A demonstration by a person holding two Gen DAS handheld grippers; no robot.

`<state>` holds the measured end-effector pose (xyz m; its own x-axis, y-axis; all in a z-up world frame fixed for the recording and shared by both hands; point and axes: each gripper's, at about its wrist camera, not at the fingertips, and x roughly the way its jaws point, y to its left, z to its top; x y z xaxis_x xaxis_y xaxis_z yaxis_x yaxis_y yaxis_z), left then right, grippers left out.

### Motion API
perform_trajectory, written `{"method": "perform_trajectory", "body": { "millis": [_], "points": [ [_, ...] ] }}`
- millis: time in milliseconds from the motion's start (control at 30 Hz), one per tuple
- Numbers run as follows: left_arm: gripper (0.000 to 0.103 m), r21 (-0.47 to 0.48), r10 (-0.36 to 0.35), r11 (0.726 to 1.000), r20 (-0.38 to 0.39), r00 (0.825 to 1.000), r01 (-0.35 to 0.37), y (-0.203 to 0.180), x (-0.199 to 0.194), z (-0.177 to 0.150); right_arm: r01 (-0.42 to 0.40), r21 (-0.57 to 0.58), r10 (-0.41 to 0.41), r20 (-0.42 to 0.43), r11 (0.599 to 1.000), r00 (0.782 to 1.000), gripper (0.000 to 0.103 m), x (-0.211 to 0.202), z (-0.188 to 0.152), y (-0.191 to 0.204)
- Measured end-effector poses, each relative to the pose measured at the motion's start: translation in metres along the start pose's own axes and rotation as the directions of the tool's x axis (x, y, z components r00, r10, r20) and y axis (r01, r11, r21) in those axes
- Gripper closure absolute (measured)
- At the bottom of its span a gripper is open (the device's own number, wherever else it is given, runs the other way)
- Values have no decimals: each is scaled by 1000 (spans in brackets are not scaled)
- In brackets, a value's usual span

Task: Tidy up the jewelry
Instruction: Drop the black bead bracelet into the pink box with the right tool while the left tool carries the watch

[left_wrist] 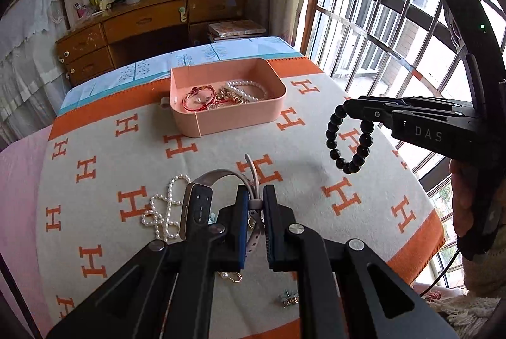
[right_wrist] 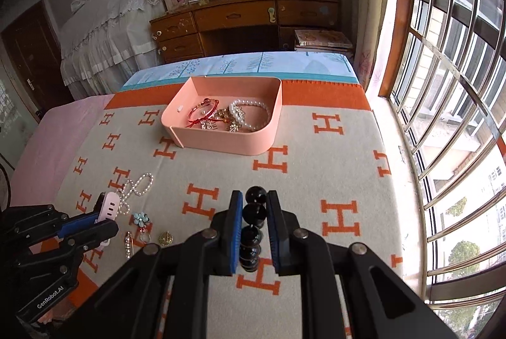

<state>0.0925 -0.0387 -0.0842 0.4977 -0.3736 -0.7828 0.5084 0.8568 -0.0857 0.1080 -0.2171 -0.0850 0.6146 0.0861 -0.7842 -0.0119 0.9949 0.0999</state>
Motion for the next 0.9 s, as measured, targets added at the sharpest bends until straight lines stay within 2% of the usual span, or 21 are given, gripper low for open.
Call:
{"method": "perform_trajectory", "body": {
  "millis": [200,367,500,667,767,900],
  "points": [
    [96,27,64,997,54,996,-65,11,-13,42,-22,-18,23,99,1000,995,88,-18,51,6],
    [96,9,89,996,57,994,-89,24,-6,73,-69,-10,69,126,998,990,88,-3,97,12],
    [96,7,111,994,40,993,-111,32,9,89,-83,0,82,90,997,993,88,34,131,18],
    [96,4,126,992,5,992,-126,39,29,99,-97,52,96,21,994,995,88,88,157,23],
    [96,9,135,991,-7,991,-135,43,41,105,-107,101,108,-1,989,994,88,112,163,19],
    [96,12,148,989,-18,989,-148,48,56,113,-46,137,51,-32,989,998,88,140,153,9]
  ]
}}
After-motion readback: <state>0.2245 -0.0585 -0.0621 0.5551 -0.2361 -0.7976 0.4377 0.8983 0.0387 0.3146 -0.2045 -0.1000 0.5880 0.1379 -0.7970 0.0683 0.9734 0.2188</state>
